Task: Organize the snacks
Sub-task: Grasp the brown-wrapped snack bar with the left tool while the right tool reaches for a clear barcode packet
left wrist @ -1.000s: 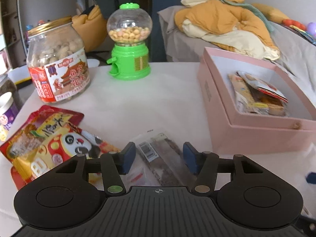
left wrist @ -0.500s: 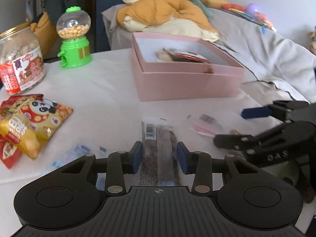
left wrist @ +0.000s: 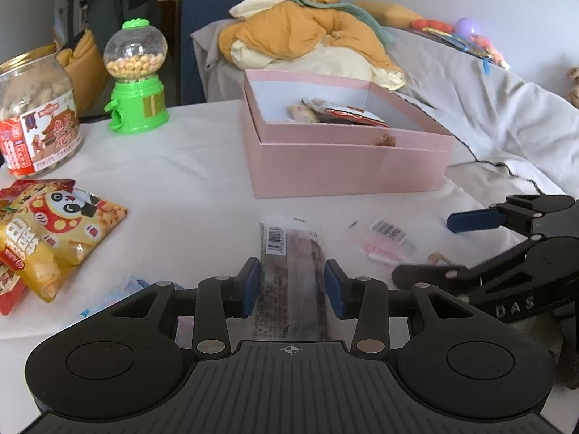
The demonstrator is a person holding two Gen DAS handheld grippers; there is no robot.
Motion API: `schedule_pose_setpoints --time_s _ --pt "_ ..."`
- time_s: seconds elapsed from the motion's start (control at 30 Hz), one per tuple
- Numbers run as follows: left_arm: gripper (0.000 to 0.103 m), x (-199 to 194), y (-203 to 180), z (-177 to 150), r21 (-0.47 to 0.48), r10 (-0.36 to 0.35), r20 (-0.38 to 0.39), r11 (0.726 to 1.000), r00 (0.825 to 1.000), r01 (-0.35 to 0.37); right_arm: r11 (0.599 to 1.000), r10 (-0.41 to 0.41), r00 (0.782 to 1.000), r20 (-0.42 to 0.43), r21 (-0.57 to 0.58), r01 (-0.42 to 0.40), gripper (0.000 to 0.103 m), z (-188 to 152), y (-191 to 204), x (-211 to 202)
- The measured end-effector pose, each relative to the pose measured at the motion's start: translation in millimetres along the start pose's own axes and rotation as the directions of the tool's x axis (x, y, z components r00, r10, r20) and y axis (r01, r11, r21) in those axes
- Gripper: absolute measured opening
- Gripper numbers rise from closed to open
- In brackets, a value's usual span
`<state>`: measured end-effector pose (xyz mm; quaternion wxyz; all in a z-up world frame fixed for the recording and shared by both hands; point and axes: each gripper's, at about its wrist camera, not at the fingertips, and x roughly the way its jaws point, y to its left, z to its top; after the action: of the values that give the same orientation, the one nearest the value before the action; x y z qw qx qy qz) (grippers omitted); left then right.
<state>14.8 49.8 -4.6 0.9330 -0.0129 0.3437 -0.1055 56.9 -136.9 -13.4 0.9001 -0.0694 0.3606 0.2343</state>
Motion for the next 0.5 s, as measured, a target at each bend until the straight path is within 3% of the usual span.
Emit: schedule_pose_setpoints --time_s 0.17,0.23,0.33,0.5 --pt "0.044 -10 -6 -5 0.006 0.01 -0.031 1.0 0.999 -0.009 1.0 -0.016 0.999 0.034 0.002 0.016 0.079 -2 1 -5" --pt "0.044 -14 -11 -7 0.021 0.023 -0.048 1.0 0.999 -0.022 1.0 -0.021 0.999 0.048 -0.004 0.021 0.062 -3 2 -7" --pt "0.045 -19 -19 -10 0.038 0.044 -0.062 0.998 0.997 -0.042 0.999 -0.032 0.997 0.066 -0.007 0.033 0.046 -4 4 -10" --pt "0.047 -18 -20 -12 0.026 0.052 -0.056 0.998 0.997 -0.051 0.999 -0.038 0.997 0.065 0.0 0.038 0.045 -4 3 -10"
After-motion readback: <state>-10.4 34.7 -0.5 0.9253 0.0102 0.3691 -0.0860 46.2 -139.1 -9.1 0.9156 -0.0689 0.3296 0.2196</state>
